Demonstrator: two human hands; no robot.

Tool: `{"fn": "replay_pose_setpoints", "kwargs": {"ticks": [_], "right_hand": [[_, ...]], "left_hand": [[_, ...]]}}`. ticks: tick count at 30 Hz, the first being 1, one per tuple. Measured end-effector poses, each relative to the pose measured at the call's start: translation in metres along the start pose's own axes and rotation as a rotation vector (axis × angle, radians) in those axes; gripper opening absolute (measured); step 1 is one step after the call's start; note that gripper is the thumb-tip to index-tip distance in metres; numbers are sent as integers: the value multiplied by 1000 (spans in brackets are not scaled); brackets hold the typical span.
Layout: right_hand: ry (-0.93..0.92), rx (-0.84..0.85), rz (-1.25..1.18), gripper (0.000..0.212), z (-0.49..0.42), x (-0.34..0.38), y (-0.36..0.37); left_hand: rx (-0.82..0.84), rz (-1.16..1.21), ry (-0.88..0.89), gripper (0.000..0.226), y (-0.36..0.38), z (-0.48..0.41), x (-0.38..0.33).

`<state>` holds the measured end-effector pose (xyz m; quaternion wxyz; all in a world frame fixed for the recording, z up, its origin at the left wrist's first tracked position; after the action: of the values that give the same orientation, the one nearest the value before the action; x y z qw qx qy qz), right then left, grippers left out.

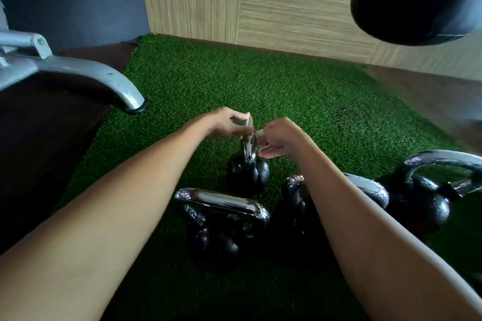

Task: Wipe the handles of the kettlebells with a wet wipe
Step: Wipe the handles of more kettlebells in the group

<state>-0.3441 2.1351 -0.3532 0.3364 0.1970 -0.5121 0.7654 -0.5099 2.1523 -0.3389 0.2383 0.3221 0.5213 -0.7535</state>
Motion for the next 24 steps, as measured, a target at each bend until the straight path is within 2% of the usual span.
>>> {"fn": "replay_pose_setpoints", "kwargs": {"ticks": [2, 3, 6, 8, 10, 13, 18, 20, 22, 24], "right_hand": [[-4, 0, 13, 18, 10, -4, -6], [-12, -12, 23, 22, 15, -6, -10], [-32, 35, -54, 36, 31, -14, -18], [-70, 98, -117, 36, 40, -15, -20], [-109, 138, -96, 39, 42, -12, -17], [-137, 93, 119, 48, 38, -6, -2], [-165, 54, 221, 39, 29, -5, 3], [-162, 61, 200, 31, 26, -7, -3], [-176, 48, 249, 38, 23, -8, -10], [-261, 9, 343, 40, 20, -9, -21]], "left_hand": [[12, -239, 42, 45, -4, -7, -16], [2, -326, 83, 43, -6, -10, -25], [53, -547, 223, 61, 0, -12, -49], [105, -666, 261, 62, 6, -20, -54], [125, -706, 249, 52, 8, -29, -54], [63, -771, 287, 57, 5, -34, -54], [-4, -757, 344, 54, -3, -26, -46], [-21, -683, 353, 39, -6, -22, -37], [-28, -667, 342, 14, -10, -17, -28], [-70, -732, 298, 4, -18, -10, -23]]}}
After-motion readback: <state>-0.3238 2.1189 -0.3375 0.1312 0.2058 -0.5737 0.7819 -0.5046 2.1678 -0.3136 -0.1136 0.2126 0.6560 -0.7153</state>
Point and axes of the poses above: each hand's wrist, its own z-axis away from the middle knuckle, its own y-axis out of the palm, x = y × z, the point moved 6 cm from there along -z, towards the middle knuckle, and after that the axes turned 8 degrees about z, right-handed, at the moved point
